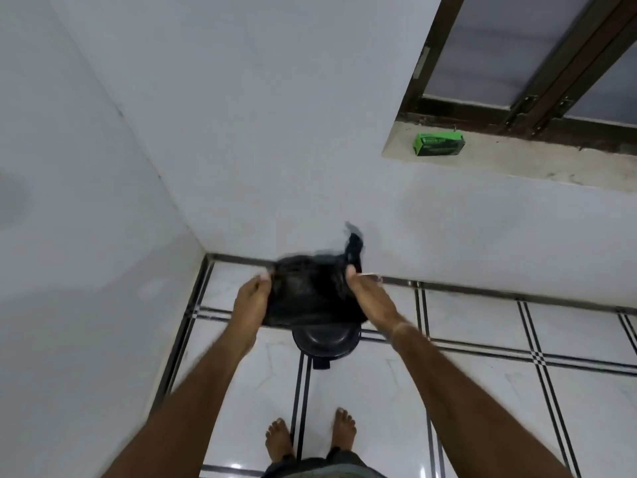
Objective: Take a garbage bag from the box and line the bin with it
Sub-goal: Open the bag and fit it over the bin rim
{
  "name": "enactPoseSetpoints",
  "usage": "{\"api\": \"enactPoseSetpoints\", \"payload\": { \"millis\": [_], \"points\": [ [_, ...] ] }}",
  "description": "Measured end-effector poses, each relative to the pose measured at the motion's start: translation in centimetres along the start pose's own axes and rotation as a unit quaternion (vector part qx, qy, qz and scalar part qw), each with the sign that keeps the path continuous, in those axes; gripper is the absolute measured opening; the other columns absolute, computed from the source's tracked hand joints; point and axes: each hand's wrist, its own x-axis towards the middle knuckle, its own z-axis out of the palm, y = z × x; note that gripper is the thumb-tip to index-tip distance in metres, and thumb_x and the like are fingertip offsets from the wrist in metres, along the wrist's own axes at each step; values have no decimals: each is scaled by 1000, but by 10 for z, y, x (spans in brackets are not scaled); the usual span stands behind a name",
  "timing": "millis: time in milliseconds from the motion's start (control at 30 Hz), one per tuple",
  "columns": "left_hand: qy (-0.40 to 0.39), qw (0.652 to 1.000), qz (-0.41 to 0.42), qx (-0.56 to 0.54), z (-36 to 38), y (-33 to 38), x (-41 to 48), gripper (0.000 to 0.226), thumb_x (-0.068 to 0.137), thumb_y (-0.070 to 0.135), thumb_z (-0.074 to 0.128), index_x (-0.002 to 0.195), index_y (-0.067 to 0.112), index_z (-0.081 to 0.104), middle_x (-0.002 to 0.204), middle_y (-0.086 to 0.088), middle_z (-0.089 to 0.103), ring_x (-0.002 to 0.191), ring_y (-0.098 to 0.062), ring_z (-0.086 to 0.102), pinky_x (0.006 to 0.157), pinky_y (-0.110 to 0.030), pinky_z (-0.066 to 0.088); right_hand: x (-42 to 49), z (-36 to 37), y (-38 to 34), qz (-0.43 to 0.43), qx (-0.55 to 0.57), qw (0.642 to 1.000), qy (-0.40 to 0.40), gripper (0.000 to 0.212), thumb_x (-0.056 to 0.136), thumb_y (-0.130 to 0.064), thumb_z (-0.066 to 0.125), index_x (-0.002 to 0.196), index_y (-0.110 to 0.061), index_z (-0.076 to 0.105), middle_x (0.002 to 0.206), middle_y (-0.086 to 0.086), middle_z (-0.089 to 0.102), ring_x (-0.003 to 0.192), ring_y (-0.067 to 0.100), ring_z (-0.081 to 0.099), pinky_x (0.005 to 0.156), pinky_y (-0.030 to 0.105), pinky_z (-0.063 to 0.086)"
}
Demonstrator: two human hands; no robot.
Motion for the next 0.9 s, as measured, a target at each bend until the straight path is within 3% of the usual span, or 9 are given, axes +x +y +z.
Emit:
{"api": "enactPoseSetpoints", "payload": {
  "millis": [67, 167, 233, 333, 467, 567, 667, 767, 900],
  "points": [
    [-7, 999, -24, -22, -9, -4, -2, 41, 109, 41, 39, 128, 20, 68, 115, 6, 69, 118, -18, 63, 86, -21, 49, 3, -1, 2, 24, 41, 999, -20, 67, 83, -94, 30, 115, -53, 71, 131, -20, 64, 131, 11, 57, 112, 33, 37],
    [-25, 996, 3, -81, -23, -1, 0, 44, 108, 45, 38, 134, 22, 66, 122, 4, 73, 117, -12, 67, 100, -30, 52, -6, -3, -11, -35, 143, 989, -6, 74, 88, -88, 36, 137, -40, 65, 138, -16, 66, 133, 4, 58, 118, 33, 39],
    [-30, 996, 19, -86, -27, 1, 1, 47, 106, 49, 39, 133, 23, 66, 123, 4, 74, 117, -11, 68, 100, -31, 52, -7, 1, -13, -75, 135, 987, 38, 71, 91, -83, 39, 141, -37, 62, 140, -16, 65, 135, 4, 56, 117, 31, 40],
    [-29, 997, -12, -69, -28, -10, 2, 45, 107, 45, 41, 134, 18, 65, 120, 2, 73, 122, -19, 65, 104, -33, 49, -4, 12, 6, -1, 107, 994, 6, 81, 79, -95, 40, 132, -40, 68, 137, -13, 68, 133, 11, 59, 117, 40, 41],
    [-43, 997, 29, -51, -33, -6, 11, 39, 107, 38, 46, 138, 22, 62, 135, 2, 66, 128, -13, 59, 112, -35, 45, 1, 12, -14, -3, 121, 993, 11, 75, 82, -91, 43, 133, -40, 67, 135, -15, 68, 130, 7, 60, 119, 37, 40],
    [-52, 996, 55, -51, -38, 1, 16, 35, 106, 33, 51, 138, 25, 62, 142, 4, 61, 133, -9, 54, 114, -32, 42, -3, 10, -31, -12, 142, 990, 6, 51, 88, -84, 39, 108, -51, 72, 112, -25, 74, 120, 1, 64, 109, 27, 45],
    [-65, 993, 78, -56, -39, 8, 19, 36, 106, 26, 53, 141, 24, 60, 140, 6, 63, 128, -3, 57, 108, -25, 45, -5, 10, -38, -26, 169, 985, 22, 45, 101, -68, 33, 99, -45, 71, 95, -28, 77, 99, -11, 70, 88, 11, 50],
    [-87, 990, 81, -72, -40, 6, 15, 35, 103, 15, 57, 137, 21, 63, 137, 2, 66, 128, -10, 60, 105, -28, 49, -9, 12, -29, -23, 187, 982, 27, 45, 104, -65, 31, 102, -43, 70, 98, -26, 77, 99, -11, 69, 94, 16, 49],
    [-94, 989, 88, -70, -40, 7, 14, 26, 100, 10, 60, 123, 14, 71, 126, -8, 72, 125, -25, 64, 107, -38, 50, -3, 12, -29, -30, 195, 980, 17, 45, 105, -63, 29, 102, -42, 70, 98, -26, 77, 97, -14, 69, 90, 14, 46]
  ]
}}
